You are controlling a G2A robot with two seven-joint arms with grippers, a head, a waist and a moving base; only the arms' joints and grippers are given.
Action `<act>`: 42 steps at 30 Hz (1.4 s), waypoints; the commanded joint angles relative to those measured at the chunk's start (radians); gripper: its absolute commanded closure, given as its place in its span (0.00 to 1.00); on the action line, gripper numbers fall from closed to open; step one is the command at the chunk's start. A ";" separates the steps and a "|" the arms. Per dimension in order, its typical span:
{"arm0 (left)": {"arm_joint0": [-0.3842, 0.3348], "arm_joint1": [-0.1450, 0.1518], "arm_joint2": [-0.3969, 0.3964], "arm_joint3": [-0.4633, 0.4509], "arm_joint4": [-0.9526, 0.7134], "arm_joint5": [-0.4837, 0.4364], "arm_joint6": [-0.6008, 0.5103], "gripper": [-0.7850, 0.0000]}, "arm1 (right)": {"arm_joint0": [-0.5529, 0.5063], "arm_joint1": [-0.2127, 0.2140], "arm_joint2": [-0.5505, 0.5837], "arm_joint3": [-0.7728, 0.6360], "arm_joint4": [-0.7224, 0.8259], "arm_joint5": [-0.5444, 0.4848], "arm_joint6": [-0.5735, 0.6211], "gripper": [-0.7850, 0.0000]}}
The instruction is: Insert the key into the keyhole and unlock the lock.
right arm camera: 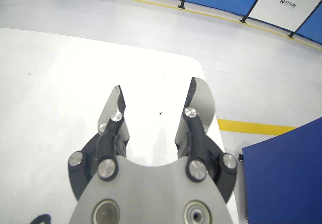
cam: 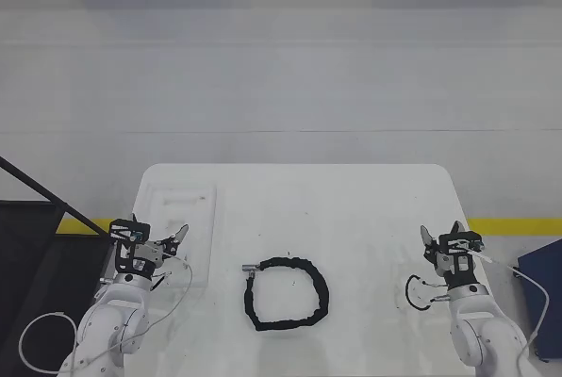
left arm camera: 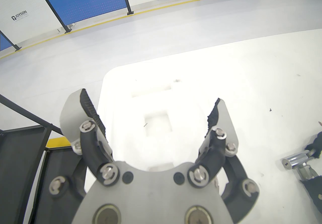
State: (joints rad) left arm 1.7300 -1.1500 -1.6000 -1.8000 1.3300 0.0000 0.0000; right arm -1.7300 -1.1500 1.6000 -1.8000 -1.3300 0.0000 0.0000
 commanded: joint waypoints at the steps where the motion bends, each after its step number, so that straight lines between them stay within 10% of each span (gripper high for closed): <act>1: 0.000 0.000 0.000 0.000 0.000 0.000 0.000 0.00 | 0.000 0.000 0.000 0.000 0.000 0.000 0.000 0.43; 11: 0.000 0.000 0.000 0.000 0.000 0.000 0.000 0.00 | 0.000 0.000 0.000 0.000 0.000 0.000 0.000 0.43; 12: 0.000 0.000 0.000 0.001 0.000 -0.001 -0.002 0.00 | 0.000 0.000 0.000 0.000 0.000 0.000 0.000 0.00; 42: -0.007 0.024 -0.136 -0.309 -0.075 -0.305 -0.359 0.00 | 0.000 0.000 0.000 0.000 0.000 0.000 0.000 0.00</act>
State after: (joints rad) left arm 1.7302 -1.1277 -1.7311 -2.0965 1.2555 -0.2933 -0.3410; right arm -1.7300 -1.1500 1.6000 -1.8000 -1.3300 0.0000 0.0000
